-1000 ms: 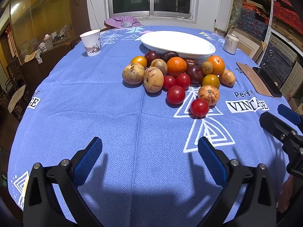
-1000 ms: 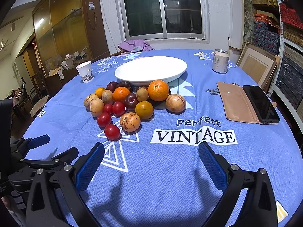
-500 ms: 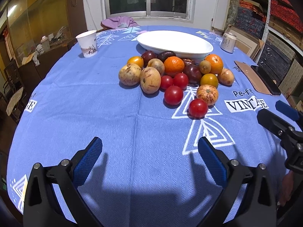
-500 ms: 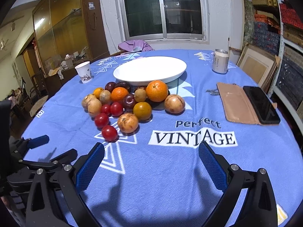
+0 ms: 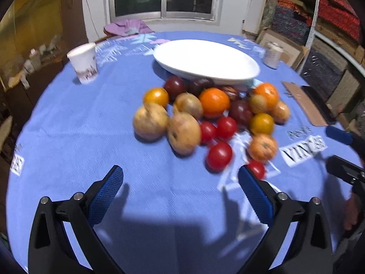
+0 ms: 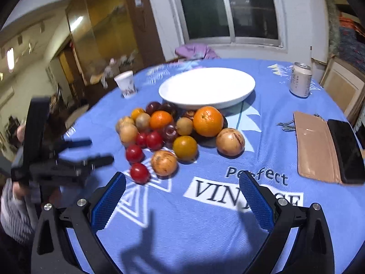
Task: Organize fruits
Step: 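Close the right tool on a pale brown fruit while the left tool grasps a pale fruit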
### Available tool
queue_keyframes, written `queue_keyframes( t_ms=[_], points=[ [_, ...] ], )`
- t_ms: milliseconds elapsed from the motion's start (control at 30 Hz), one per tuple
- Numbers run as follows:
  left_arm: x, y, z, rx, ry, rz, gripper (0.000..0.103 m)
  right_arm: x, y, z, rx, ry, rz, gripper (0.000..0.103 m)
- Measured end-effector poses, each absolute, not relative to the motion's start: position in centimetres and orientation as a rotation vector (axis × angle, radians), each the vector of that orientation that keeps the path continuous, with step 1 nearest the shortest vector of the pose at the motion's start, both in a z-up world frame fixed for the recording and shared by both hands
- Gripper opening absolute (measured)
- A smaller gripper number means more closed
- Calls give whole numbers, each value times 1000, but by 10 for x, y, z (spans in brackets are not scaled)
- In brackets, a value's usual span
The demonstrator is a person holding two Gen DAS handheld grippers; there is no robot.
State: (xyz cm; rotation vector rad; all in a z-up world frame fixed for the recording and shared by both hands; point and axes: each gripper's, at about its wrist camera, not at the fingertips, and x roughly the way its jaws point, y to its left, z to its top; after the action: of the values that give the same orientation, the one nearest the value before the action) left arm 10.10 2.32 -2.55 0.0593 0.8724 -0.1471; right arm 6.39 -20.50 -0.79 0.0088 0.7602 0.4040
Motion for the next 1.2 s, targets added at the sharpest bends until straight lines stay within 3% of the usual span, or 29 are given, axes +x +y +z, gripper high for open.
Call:
queue_keyframes(
  t_ms=[467, 600, 733, 933, 1200],
  points=[
    [139, 11, -32, 110, 845, -181, 98, 131, -214, -27, -99, 799, 351, 100],
    [140, 17, -33, 46, 844, -249, 81, 145, -208, -33, -126, 793, 372, 89],
    [137, 16, -35, 55, 824, -264, 80, 153, -209, -39, -109, 805, 386, 88],
    [137, 10, -35, 54, 819, -322, 68, 163, -211, -49, -75, 858, 415, 67],
    [142, 34, -36, -7, 848, -325, 64, 166, -215, -54, -41, 885, 423, 56]
  ],
)
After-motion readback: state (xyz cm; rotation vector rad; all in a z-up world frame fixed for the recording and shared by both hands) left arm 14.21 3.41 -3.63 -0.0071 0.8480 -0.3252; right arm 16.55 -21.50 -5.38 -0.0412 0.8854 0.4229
